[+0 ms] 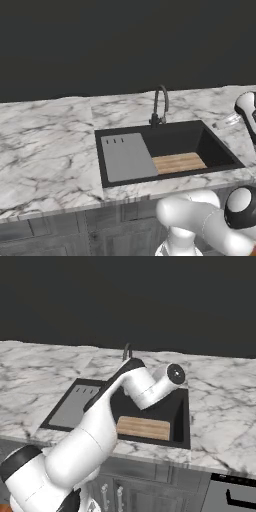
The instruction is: Turn on the sink faucet with hot water and rinse the cutting board for ten seconds, then turn off the faucet. Push the cutting board to reach the water if necessary.
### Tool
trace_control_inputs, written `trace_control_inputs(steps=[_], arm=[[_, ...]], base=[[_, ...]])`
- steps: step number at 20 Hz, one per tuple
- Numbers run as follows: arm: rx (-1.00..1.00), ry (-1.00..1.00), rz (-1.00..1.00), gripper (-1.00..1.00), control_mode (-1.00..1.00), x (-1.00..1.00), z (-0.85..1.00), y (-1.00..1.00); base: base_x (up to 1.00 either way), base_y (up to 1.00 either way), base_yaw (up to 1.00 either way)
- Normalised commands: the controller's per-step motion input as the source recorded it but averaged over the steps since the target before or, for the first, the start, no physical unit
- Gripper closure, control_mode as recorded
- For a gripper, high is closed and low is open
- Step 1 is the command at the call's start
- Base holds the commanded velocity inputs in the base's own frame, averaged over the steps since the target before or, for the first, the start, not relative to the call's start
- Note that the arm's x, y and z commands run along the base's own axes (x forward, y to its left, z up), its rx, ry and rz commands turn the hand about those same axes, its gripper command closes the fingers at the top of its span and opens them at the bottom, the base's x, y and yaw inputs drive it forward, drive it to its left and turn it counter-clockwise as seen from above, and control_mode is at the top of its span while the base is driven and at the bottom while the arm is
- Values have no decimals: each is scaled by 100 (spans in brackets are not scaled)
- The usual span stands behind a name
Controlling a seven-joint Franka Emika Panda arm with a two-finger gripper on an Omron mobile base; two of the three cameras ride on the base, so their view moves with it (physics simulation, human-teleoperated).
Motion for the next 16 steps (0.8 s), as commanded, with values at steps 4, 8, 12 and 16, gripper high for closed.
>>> trace_control_inputs(steps=[4,8,12,16], arm=[[2,-3,5,-100,-100,46,-8,-20],[1,-11,0,-100,-100,52,-24,-2],[4,-13,-2,-100,-100,46,-17,0],[5,-13,-8,-100,-100,41,-20,0]], base=[[0,0,0],[0,0,0],[0,0,0],[0,0,0]])
